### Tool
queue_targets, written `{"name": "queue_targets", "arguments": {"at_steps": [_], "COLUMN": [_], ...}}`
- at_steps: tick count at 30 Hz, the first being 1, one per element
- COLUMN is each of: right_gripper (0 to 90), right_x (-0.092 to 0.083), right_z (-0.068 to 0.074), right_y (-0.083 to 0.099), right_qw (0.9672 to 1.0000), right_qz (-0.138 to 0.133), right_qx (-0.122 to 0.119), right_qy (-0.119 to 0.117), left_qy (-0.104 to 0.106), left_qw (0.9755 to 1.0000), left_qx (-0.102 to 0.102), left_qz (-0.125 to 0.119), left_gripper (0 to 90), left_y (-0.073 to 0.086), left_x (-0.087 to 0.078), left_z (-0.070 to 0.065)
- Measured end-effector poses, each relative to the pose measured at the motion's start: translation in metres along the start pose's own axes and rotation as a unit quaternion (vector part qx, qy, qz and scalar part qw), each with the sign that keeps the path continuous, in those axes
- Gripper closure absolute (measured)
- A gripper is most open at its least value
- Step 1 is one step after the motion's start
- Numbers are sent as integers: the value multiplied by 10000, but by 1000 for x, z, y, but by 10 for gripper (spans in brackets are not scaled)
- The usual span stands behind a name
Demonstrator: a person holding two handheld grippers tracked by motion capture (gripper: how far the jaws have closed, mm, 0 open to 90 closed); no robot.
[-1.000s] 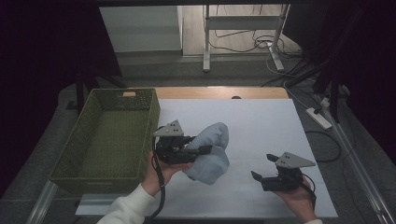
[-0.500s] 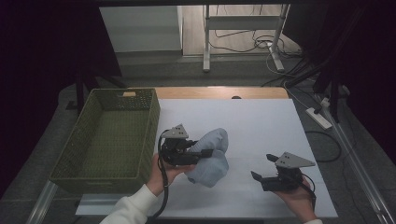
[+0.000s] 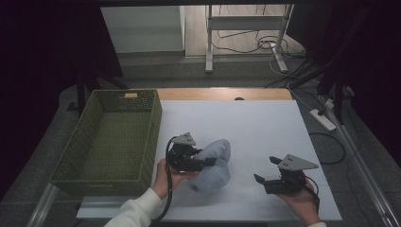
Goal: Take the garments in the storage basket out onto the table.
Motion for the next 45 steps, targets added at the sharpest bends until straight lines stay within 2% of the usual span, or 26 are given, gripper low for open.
{"name": "queue_targets", "arguments": {"at_steps": [3, 9, 13, 20, 24, 31, 33, 36, 40, 45], "right_gripper": [132, 132, 132, 132, 132, 132, 132, 132, 132, 132], "right_x": [0, 1, 1, 1, 1, 1, 1, 1, 1, 2], "right_z": [0, 1, 1, 1, 1, 1, 1, 1, 1, 1], "right_y": [0, 0, 0, 0, 0, 0, 0, 0, 0, 0], "right_qw": [10000, 10000, 10000, 10000, 10000, 10000, 10000, 10000, 10000, 10000], "right_qz": [18, -7, 21, 6, 4, 34, 26, 47, 41, 26], "right_qx": [-22, -32, -44, -35, -48, -71, -64, -72, -73, -72], "right_qy": [-3, 7, 3, 4, 14, 14, 19, 15, 12, 2], "left_qy": [73, 94, -1, -65, -99, -254, -365, -385, -460, -466], "left_qw": [9999, 9997, 9995, 9993, 9994, 9993, 9992, 9990, 9983, 9982], "left_qx": [-124, -188, -142, -140, -99, -119, -130, -199, -204, -178], "left_qz": [49, 158, 291, 329, 330, 261, 112, -81, -302, -329], "left_gripper": [509, 496, 482, 460, 407, 280, 212, 163, 133, 129], "left_y": [3, 6, 8, 8, 8, 6, 4, 1, -3, -5], "left_x": [3, 4, 7, 9, 8, 6, 3, -4, -14, -23], "left_z": [6, 12, 12, 11, 10, 8, 7, 5, 3, 2]}}
Point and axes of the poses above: each handheld gripper's, and its own axes: x roughly forward along the jaws, y roughly out of its underside, z roughly to its left, the point moved 4 cm from there along x, roughly forward along the jaws, and after that the axes turned 15 degrees about -x, right-handed, at the moved point
